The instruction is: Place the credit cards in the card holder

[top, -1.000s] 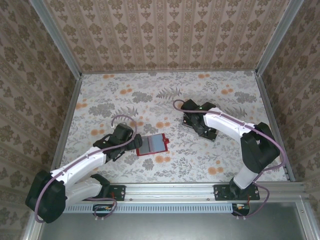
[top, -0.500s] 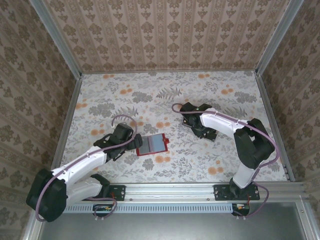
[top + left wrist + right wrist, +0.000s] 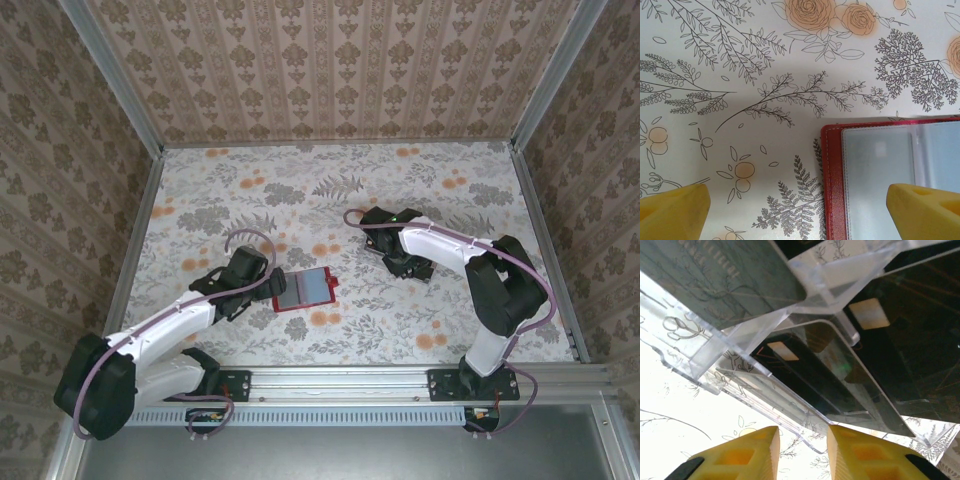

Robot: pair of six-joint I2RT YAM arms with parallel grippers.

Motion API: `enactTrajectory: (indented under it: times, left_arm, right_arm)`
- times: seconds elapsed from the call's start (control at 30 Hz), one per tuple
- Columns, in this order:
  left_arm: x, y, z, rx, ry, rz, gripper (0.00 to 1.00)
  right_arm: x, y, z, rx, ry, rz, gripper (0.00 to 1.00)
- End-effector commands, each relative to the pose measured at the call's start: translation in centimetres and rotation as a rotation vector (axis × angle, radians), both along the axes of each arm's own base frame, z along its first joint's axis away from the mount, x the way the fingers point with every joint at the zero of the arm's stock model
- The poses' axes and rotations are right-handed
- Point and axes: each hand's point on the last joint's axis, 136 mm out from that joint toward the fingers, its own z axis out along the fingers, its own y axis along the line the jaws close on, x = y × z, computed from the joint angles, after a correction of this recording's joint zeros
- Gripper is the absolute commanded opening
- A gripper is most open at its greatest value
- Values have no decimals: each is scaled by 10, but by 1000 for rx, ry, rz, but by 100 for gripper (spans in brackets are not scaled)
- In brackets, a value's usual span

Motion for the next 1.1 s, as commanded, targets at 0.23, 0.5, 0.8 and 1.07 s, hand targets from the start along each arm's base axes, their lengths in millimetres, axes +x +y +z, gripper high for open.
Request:
enactTrajectory:
  times: [0.23, 0.5, 0.8, 1.07]
  left_arm:
    - [9, -4, 10, -19, -29, 1, 100]
    - [9, -4, 9, -19, -28, 0, 100]
    - [11, -6, 9, -16, -26, -7, 100]
    - [11, -5, 8, -20, -26, -2, 100]
  right_arm:
    - [-17, -1, -9, -16, 80, 3, 28]
    - [-9, 2, 11, -5, -1, 11, 42]
    - [0, -8, 9, -86, -21, 13, 47]
    - [4, -11, 6, -106, -28, 10, 48]
